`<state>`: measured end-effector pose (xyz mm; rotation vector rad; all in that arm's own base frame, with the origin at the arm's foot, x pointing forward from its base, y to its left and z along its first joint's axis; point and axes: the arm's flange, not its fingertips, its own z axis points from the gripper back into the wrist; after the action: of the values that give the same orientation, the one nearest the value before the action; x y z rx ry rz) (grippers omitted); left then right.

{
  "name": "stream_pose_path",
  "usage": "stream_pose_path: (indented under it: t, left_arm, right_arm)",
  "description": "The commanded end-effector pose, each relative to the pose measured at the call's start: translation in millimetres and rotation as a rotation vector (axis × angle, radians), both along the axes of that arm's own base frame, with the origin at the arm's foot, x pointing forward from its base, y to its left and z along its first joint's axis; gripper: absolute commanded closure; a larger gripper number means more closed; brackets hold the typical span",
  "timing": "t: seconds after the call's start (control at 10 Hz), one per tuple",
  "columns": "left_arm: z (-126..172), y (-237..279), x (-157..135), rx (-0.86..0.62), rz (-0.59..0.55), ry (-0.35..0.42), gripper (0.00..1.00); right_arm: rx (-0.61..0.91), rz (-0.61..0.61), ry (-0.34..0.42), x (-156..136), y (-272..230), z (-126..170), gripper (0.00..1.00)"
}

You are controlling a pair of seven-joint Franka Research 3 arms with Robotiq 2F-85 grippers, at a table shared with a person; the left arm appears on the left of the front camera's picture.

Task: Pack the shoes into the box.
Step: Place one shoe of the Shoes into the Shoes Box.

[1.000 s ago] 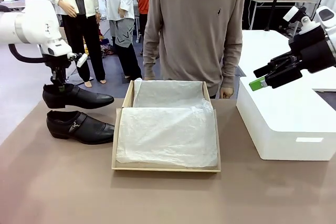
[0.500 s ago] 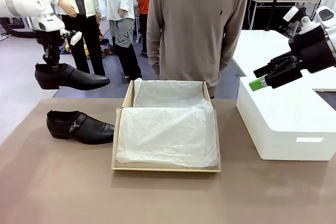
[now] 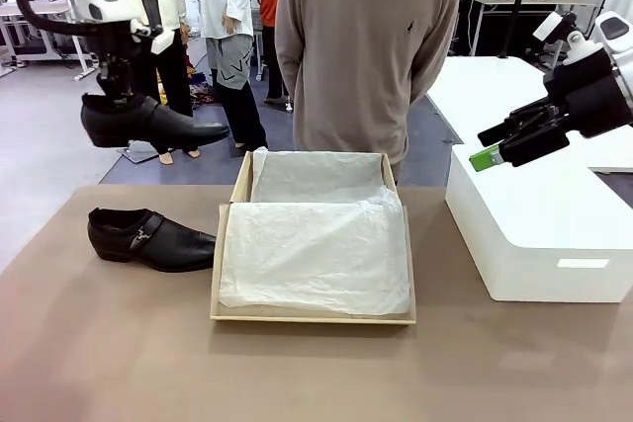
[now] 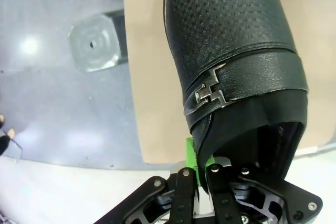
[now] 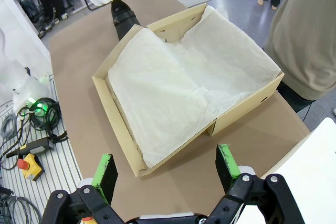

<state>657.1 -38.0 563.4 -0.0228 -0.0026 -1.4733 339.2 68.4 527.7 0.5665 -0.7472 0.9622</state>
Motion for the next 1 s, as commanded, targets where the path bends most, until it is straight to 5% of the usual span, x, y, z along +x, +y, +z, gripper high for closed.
stream_pose_path:
  t: [0.0,0.4,0.9]
  left_arm:
    - [9.1,-18.9,-16.8,-0.064,-0.003,0.005,1.0]
    - [8.6,-56.0,-35.2,-0.024,-0.021,0.009,1.0]
    - [10.3,-51.5,-20.7,-0.044,-0.036,-0.001,1.0]
  right_arm:
    - [0.021,0.02,-0.029,4.5,1.1,0.3,0.0]
    - [0.021,0.02,-0.029,4.5,1.1,0.3,0.0]
    - [0.021,0.02,-0.029,4.5,1.1,0.3,0.0]
